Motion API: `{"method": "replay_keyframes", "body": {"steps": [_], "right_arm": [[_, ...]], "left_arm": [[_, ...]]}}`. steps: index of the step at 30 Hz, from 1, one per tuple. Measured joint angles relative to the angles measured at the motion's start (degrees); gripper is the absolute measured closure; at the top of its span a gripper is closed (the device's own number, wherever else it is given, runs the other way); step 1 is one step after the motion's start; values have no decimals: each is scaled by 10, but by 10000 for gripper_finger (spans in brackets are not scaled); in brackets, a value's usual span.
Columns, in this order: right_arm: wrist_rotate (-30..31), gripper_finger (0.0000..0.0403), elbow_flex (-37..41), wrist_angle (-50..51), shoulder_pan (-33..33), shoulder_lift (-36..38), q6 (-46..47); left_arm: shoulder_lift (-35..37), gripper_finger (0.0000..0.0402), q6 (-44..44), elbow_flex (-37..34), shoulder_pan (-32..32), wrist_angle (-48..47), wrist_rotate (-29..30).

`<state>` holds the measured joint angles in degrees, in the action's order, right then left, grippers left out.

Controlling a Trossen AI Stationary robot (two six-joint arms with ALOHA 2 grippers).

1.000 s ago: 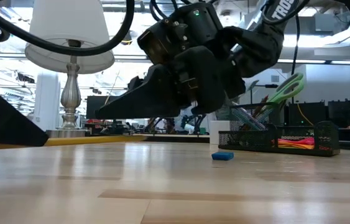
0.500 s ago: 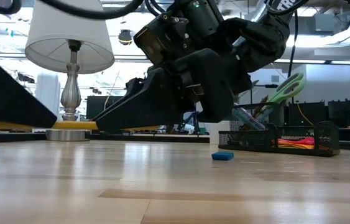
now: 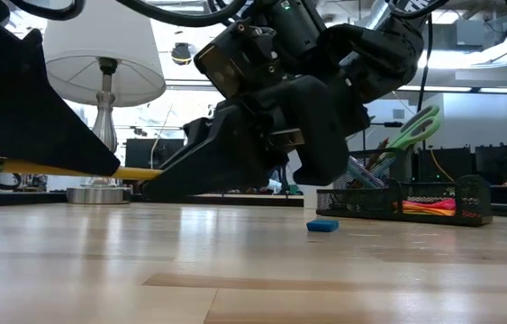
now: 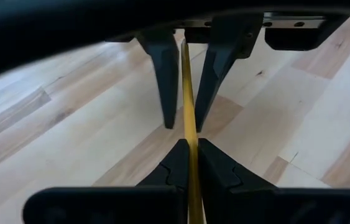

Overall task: Pick and place office supplies into organizer
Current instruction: Put the yellow pencil into the desk organizer

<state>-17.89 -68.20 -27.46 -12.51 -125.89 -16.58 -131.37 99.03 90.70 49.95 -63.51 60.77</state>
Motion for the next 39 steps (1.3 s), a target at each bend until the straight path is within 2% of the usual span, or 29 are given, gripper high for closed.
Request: {"method": "replay_keyframes", "body": {"steps": [6, 12, 17, 21, 27, 31, 34, 39], "right_arm": [[-12, 388, 0, 8, -1, 0, -4], [-8, 374, 0, 7, -4, 0, 9], [4, 392, 0, 8, -6, 0, 35], [36, 384, 0, 1, -6, 0, 76], [114, 392, -2, 17, -11, 8, 108], [185, 388, -17, 107, -29, 38, 107], [240, 388, -41, 205, -47, 76, 107], [392, 392, -97, 466, -84, 143, 122]], "left_arm": [[0, 393, -6, 1, -1, -2, -19], [1, 378, -4, 1, -6, -3, -24], [1, 343, -12, 4, -15, -7, -37], [1, 310, -14, 30, -23, -55, -68], [1, 273, -26, 93, -26, -171, -69], [1, 265, -26, 143, -26, -258, -67], [6, 266, -12, 170, -25, -261, -45], [19, 272, -58, 208, -23, -264, -11]]}}
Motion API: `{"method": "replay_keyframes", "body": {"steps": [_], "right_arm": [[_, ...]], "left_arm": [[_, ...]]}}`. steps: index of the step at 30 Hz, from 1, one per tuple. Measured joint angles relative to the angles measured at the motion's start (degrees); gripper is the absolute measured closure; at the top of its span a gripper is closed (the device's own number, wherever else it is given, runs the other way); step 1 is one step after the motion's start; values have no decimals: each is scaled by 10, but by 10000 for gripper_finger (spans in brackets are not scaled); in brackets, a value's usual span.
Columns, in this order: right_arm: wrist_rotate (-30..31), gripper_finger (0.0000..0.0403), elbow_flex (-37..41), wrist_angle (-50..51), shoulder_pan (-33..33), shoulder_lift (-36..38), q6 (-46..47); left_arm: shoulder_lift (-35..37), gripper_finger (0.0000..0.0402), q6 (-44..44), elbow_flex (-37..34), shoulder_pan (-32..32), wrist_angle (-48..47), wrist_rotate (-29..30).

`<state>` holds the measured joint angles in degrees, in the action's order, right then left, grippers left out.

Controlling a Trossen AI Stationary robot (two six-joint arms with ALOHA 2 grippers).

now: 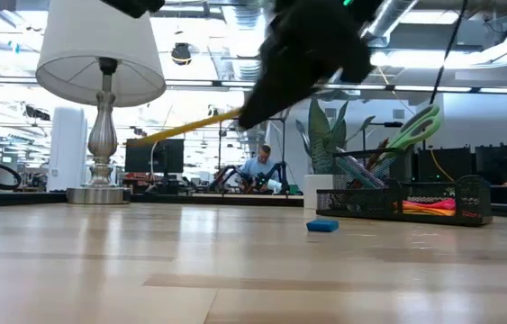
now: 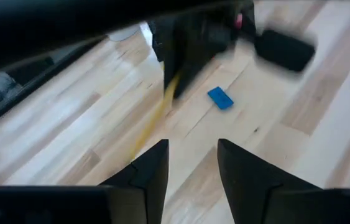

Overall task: Pick and place office supplies into organizer
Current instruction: Put the yellow pencil into the desk organizer

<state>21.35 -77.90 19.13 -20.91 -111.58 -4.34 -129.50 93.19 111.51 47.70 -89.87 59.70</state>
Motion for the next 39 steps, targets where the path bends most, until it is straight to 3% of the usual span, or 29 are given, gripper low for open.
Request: {"method": "replay_keyframes", "body": {"steps": [6, 13, 16, 20, 23, 28, 32, 39], "right_arm": [[151, 389, -78, 353, -35, 59, 145], [177, 392, -98, 721, -27, 95, 401], [155, 388, -73, 678, -7, 122, 356], [187, 391, -72, 714, 29, 132, 344], [155, 392, -62, 677, 76, 130, 303], [104, 387, -58, 702, 148, 106, 310], [97, 389, -61, 711, 180, 100, 302], [0, 387, -59, 702, 214, 72, 195]], "left_arm": [[3, 276, -48, 8, -1, -2, -4], [3, 276, -43, 7, 2, -1, -5], [3, 276, -43, 7, 4, -1, -4], [2, 276, -43, 7, 6, -1, -5], [2, 276, -43, 7, 8, -1, -9], [1, 276, -51, 7, 10, -1, -13], [1, 276, -54, 7, 11, -2, -14], [1, 276, -56, 7, 11, -2, -14]]}}
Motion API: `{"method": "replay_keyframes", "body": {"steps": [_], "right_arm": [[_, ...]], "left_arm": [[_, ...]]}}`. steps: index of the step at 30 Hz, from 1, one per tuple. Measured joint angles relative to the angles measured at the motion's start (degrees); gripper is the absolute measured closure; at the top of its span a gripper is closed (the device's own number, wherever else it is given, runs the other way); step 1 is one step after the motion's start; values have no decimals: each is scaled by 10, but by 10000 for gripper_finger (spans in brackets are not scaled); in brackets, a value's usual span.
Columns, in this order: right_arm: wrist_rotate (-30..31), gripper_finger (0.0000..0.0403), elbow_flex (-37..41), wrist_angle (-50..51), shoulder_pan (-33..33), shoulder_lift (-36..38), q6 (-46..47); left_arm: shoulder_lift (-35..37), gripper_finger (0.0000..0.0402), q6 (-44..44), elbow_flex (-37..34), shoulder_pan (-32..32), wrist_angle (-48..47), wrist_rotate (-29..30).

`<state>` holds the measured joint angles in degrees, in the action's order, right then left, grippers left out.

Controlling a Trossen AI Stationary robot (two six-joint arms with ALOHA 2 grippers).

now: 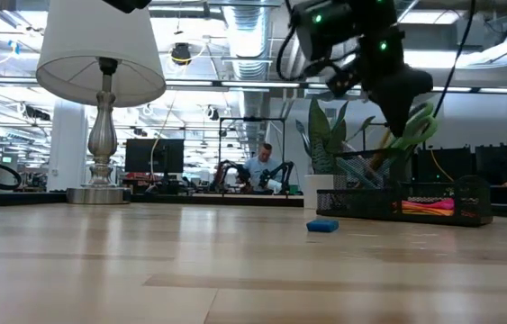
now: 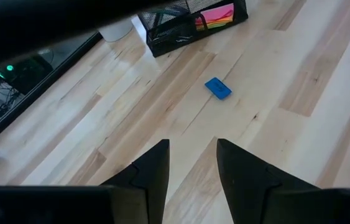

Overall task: Pick and place office supplies into organizer
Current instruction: Put the yellow pencil into the desk organizer

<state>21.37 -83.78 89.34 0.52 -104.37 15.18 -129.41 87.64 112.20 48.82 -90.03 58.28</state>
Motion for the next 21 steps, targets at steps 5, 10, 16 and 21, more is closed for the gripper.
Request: {"method": "replay_keyframes", "body": {"steps": [5, 10, 16, 21], "right_arm": [[11, 381, -1, 2, 12, -9, -133], [58, 377, -5, -20, 22, -10, -187], [59, 339, -6, -50, 47, -10, -187], [62, 292, -6, -81, 54, -10, -187]], "left_arm": [[0, 276, -2, 0, 1, 0, -9], [0, 276, -3, 0, 1, 0, -15], [0, 276, -3, 0, 1, 0, -15], [-1, 276, -2, 0, 1, 0, -15]]}}
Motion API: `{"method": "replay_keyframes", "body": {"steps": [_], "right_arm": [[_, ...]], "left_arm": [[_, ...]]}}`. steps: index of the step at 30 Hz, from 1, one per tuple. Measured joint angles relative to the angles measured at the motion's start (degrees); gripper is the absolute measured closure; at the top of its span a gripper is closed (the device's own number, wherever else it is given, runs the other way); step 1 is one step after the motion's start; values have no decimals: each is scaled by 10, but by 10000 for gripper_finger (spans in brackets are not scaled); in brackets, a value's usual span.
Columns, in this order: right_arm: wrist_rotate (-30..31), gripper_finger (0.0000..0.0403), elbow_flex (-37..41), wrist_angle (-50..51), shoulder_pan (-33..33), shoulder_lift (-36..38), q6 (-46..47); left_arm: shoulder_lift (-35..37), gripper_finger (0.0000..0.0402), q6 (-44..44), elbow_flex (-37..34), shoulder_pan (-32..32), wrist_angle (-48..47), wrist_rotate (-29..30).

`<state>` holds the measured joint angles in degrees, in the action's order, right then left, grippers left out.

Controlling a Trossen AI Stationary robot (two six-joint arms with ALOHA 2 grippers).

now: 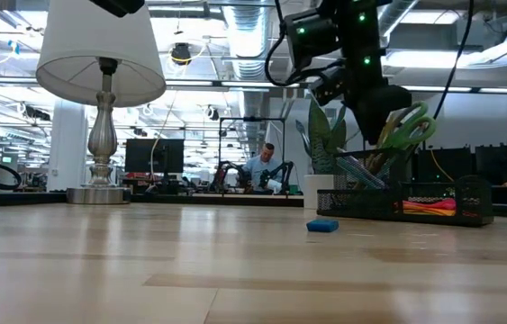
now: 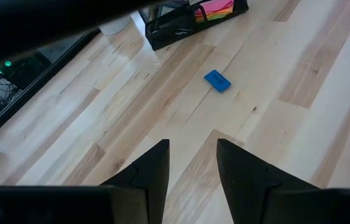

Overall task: Pick and place office supplies into organizer
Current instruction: Put the yellow pencil into the desk organizer, then put the blue eraser into the desk organizer

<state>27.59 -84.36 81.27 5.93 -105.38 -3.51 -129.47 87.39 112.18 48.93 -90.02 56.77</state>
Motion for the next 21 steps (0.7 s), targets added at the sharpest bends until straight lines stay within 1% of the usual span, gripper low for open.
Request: {"method": "replay_keyframes", "body": {"steps": [3, 6, 9, 12, 13, 17, 20, 21], "right_arm": [[-3, 268, 0, -1, -6, 0, 9], [-5, 255, -2, 14, -25, 0, 21], [-1, 251, -19, 49, -52, 2, 24], [4, 253, -51, 90, -82, 2, 53], [4, 255, -62, 90, -92, 3, 61], [-36, 265, -97, 64, -140, 34, 65], [-68, 274, -99, 6, -179, 68, 65], [-84, 277, -99, -31, -191, 80, 63]], "left_arm": [[0, 276, 0, 0, 0, 0, 0], [0, 276, 1, 0, 0, 0, 0], [0, 276, 19, 0, 0, 0, 3], [0, 276, 27, 0, 0, 0, 4], [0, 276, 28, 0, 0, 0, 4], [0, 276, 61, 0, 2, 0, 4], [0, 276, 98, 0, 6, 0, 5], [0, 276, 110, 0, 7, 0, 5]]}}
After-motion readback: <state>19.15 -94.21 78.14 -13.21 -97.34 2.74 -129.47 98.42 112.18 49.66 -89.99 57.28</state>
